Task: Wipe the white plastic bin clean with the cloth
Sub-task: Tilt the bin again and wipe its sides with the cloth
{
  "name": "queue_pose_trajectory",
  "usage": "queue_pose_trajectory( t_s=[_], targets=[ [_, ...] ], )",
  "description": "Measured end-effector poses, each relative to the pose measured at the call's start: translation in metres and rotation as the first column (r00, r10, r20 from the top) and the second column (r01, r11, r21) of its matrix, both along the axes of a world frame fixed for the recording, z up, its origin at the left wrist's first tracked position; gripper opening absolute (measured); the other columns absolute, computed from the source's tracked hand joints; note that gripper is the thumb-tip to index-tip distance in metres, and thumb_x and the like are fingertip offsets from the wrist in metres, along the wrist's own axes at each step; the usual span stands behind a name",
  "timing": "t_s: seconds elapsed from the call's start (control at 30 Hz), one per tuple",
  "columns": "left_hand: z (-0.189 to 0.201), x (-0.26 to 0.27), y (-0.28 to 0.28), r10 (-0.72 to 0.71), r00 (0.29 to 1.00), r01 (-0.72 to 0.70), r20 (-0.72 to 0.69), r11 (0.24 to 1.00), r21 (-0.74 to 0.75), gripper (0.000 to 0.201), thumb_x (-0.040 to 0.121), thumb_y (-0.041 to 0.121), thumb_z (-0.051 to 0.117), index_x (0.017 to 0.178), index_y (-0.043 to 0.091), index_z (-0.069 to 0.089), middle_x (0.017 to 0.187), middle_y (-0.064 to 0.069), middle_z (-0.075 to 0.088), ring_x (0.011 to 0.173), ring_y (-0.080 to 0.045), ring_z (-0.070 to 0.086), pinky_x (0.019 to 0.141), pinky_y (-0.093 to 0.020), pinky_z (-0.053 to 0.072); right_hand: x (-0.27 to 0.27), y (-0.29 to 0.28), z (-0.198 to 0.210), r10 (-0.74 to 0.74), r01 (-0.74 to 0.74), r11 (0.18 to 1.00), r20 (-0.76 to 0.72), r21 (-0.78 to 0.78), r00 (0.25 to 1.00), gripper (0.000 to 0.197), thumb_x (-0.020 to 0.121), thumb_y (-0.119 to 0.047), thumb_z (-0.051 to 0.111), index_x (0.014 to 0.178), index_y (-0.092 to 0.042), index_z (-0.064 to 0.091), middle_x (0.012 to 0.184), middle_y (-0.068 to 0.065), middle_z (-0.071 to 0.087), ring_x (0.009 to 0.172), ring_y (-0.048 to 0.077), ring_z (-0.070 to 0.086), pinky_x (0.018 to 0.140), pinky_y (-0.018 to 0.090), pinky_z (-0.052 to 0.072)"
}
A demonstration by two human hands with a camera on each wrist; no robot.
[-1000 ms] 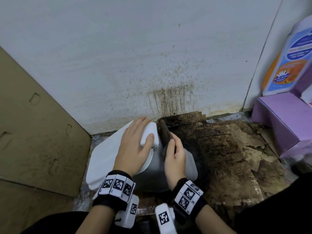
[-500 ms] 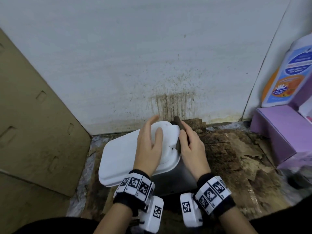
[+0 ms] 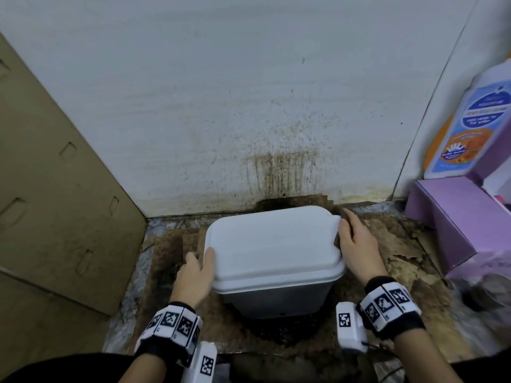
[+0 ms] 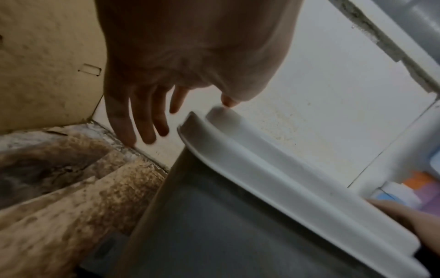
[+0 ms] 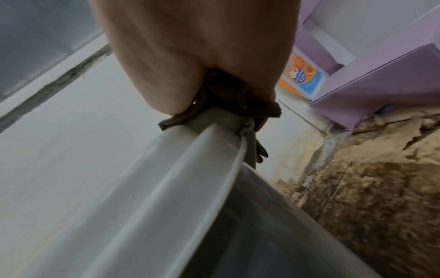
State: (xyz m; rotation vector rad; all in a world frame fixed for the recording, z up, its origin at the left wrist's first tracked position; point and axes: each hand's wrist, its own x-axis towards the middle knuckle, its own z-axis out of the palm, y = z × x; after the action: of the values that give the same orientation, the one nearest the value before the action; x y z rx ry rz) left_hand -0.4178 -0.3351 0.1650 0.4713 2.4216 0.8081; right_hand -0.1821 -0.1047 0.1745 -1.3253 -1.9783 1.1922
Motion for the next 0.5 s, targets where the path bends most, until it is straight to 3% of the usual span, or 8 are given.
queue_pose_trajectory(
  t_s=[0.1,0.3,0.4,0.5],
  targets=[
    [-0.004,0.004,0.003,-0.038,0.999,0.036,0.017,0.994,0.101,0.053,0.101,0.062,0.030,0.108,0.015,0.053,0.106,-0.008,0.061,0.099,-0.027,0.060,0.093,-0.049,0.053,0.008,0.007,-0.005,-0.020,0.019,0.999,-0.023,-0.036,1.000,0.048,0.105,-0.043,0.037,0.151,-0.030,0.039,0.151,0.001,0.050,0.139,0.025,0.043,0.114,0.046,0.036],
    [-0.002,-0.007,0.007,-0.089,0.992,0.107,-0.091,0.971,0.215,0.047,0.105,0.055,0.030,0.107,0.017,0.058,0.107,-0.009,0.060,0.101,-0.026,0.058,0.079,-0.040,0.041,0.010,-0.029,-0.018,-0.222,0.204,0.974,-0.213,-0.101,0.952,0.045,0.104,-0.043,0.041,0.148,-0.032,0.044,0.148,-0.001,0.050,0.139,0.023,0.043,0.114,0.046,0.037],
    [0.008,-0.024,0.017,-0.158,0.981,0.184,-0.113,0.943,0.277,0.036,0.107,0.049,0.032,0.104,0.027,0.060,0.109,-0.003,0.061,0.109,-0.024,0.056,0.087,-0.040,0.041,0.008,-0.066,-0.022,-0.395,0.379,0.919,-0.296,-0.112,0.870,0.043,0.105,-0.039,0.038,0.147,-0.033,0.045,0.148,-0.001,0.050,0.140,0.022,0.042,0.115,0.047,0.036],
    [0.023,-0.045,0.030,-0.255,0.964,0.266,-0.076,0.921,0.285,0.020,0.109,0.040,0.033,0.105,0.041,0.053,0.111,0.021,0.055,0.117,-0.012,0.048,0.098,-0.032,0.033,0.001,-0.102,-0.019,-0.470,0.461,0.881,-0.322,-0.108,0.822,0.044,0.107,-0.035,0.032,0.150,-0.029,0.042,0.151,0.000,0.045,0.142,0.021,0.038,0.114,0.039,0.033]
  ],
)
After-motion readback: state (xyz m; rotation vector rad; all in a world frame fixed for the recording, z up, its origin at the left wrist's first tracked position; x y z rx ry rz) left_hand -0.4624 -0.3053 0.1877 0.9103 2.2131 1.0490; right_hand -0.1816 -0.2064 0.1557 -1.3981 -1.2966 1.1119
